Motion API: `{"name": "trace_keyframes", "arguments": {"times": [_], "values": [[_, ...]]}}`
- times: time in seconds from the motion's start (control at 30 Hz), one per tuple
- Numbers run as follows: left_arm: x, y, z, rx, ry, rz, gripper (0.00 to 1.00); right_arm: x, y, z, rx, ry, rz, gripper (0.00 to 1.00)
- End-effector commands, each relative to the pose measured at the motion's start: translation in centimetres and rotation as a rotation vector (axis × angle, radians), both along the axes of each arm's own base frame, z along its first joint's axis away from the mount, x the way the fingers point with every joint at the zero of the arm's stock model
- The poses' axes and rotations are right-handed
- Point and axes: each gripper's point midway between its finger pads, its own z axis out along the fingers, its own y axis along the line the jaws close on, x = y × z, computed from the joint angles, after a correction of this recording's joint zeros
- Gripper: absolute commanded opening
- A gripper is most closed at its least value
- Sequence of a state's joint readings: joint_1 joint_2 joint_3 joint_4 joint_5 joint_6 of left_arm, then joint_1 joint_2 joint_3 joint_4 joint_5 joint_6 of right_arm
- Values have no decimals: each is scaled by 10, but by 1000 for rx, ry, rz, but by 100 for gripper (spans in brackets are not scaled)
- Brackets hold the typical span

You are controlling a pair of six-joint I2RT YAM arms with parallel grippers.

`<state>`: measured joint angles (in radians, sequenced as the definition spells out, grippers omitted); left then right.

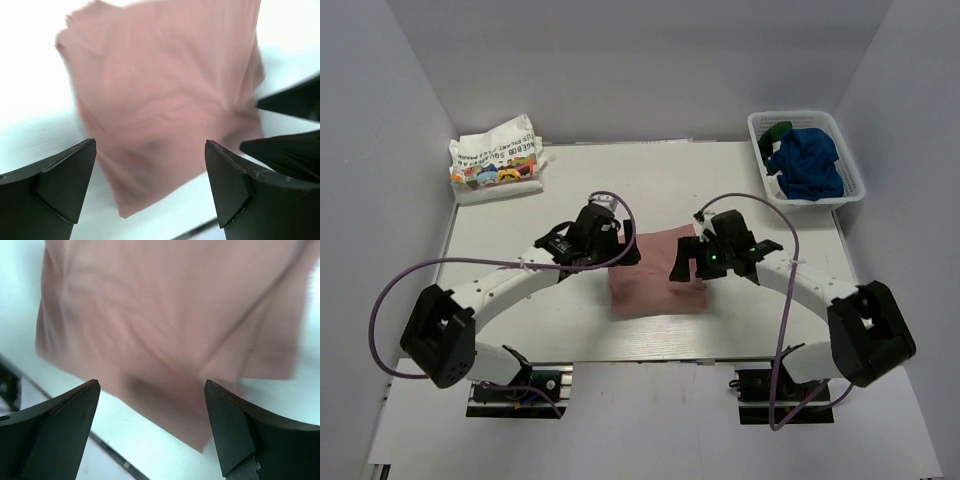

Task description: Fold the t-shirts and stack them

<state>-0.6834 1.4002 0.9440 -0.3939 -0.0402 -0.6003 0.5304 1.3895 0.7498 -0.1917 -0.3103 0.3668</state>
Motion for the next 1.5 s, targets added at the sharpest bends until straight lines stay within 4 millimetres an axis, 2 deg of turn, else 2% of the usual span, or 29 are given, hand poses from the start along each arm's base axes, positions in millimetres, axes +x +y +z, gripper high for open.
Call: {"name": "trace_keyframes", "arguments": {"times": [0.0, 0.1, 0.13, 0.17, 0.3, 0.33, 0.37, 0.4, 0.57, 0.67, 0.7, 0.77, 0.8, 0.83, 0.9, 0.93, 1.0, 1.03, 1.07, 1.1, 1.13, 1.2, 1.23, 1.3, 1.37, 1.47], "values": [[16, 30, 13, 68, -67, 158, 99, 25, -23, 16, -123, -108, -112, 91], [29, 38, 15, 111, -70, 212, 99, 37, -38, 7, -224, -124, -155, 91], [34, 42, 14, 141, -78, 236, 99, 42, -37, 10, -231, -135, -156, 91], [41, 38, 15, 153, -76, 242, 99, 42, -37, -2, -252, -106, -150, 91], [49, 37, 2, 204, -54, 244, 99, 61, -35, -8, -280, -124, -170, 91], [51, 35, 1, 206, -52, 244, 99, 64, -36, -14, -300, -118, -171, 89], [51, 36, -3, 219, -47, 236, 99, 72, -33, -9, -296, -133, -179, 87], [56, 34, -6, 225, -50, 242, 99, 73, -35, -18, -317, -114, -178, 87], [63, 36, -23, 266, -23, 255, 99, 80, -30, -28, -321, -102, -174, 77], [66, 41, -30, 290, -8, 267, 99, 83, -28, -34, -321, -100, -173, 51], [66, 41, -33, 297, -1, 266, 99, 85, -26, -33, -319, -106, -168, 26], [68, 39, -32, 289, -9, 267, 99, 83, -23, -32, -308, -99, -153, 5], [67, 39, -35, 295, -3, 266, 99, 84, -23, -30, -306, -99, -157, 0], [69, 43, -35, 296, -1, 275, 99, 83, -20, -19, -279, -111, -153, 0], [71, 41, -34, 283, -5, 285, 99, 76, -10, -11, -220, -99, -118, 0], [70, 42, -40, 289, 1, 284, 99, 76, -7, 2, -183, -120, -114, 0], [75, 43, -39, 274, -4, 304, 99, 64, 5, 12, -102, -101, -72, 0], [74, 44, -43, 282, 5, 303, 99, 65, 8, 24, -63, -135, -69, 0], [78, 46, -42, 276, 0, 313, 99, 63, 9, 24, -46, -129, -68, 0], [77, 45, -46, 276, 9, 320, 99, 60, 17, 35, 17, -130, -50, 0], [77, 45, -46, 276, 9, 320, 99, 56, 18, 32, 37, -125, -44, 0], [79, 49, -50, 278, 20, 337, 99, 53, 24, 40, 116, -117, -34, 0], [79, 49, -50, 278, 20, 337, 99, 50, 24, 34, 129, -107, -33, 0], [80, 54, -51, 279, 30, 353, 99, 50, 27, 40, 205, -90, -21, 0], [82, 58, -51, 279, 31, 364, 99, 47, 26, 34, 270, -64, -35, 0], [83, 61, -51, 278, 33, 373, 99, 44, 13, 15, 294, -11, -86, 0]]}}
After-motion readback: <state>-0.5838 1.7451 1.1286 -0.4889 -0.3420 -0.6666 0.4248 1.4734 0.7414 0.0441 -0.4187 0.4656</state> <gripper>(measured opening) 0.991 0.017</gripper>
